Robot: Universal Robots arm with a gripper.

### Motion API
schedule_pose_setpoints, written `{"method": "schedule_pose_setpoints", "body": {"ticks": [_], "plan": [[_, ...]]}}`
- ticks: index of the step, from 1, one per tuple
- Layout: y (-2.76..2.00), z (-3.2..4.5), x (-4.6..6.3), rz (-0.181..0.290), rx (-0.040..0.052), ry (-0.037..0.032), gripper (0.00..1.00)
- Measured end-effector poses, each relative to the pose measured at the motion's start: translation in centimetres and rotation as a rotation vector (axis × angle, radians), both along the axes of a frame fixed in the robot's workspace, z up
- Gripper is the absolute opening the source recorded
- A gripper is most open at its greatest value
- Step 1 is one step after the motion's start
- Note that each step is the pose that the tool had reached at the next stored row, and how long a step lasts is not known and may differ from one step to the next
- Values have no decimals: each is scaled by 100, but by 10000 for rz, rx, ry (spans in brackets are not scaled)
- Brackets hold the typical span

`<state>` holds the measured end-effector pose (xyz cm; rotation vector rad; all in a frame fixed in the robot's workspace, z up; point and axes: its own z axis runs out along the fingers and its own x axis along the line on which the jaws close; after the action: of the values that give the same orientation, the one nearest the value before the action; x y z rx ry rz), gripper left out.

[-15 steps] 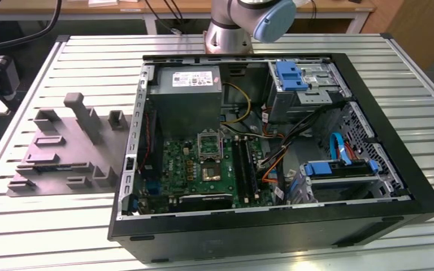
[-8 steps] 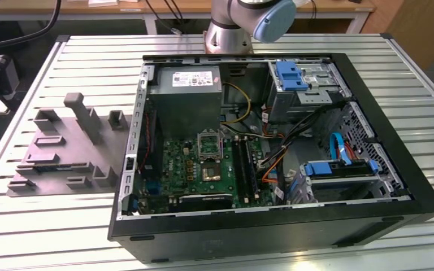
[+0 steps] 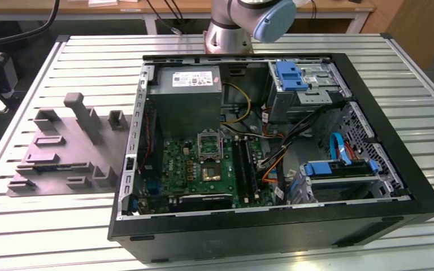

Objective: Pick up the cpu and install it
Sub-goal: 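Pick up the cpu and move it towards the insertion slot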

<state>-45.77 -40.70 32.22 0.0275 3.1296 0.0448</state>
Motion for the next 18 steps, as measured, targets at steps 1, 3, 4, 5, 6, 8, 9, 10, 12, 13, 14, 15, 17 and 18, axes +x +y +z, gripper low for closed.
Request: {"method": "schedule_pose_setpoints", "body": {"ticks": [1,3,4,5,6,8,9,10,12,13,14,15,17,18], "plan": [[0,2,0,0,0,-1,47],[0,6,0,0,0,0,47],[0,8,0,0,0,0,47],[0,9,0,0,0,0,47],[0,12,0,0,0,0,47],[0,17,0,0,0,0,47],[0,18,0,0,0,0,47],[0,21,0,0,0,0,47],[0,49,0,0,0,-1,47],[2,61,0,0,0,0,47],[2,62,0,0,0,0,47],[2,64,0,0,0,0,47],[2,69,0,0,-1,1,47],[2,72,0,0,-1,2,47]]}}
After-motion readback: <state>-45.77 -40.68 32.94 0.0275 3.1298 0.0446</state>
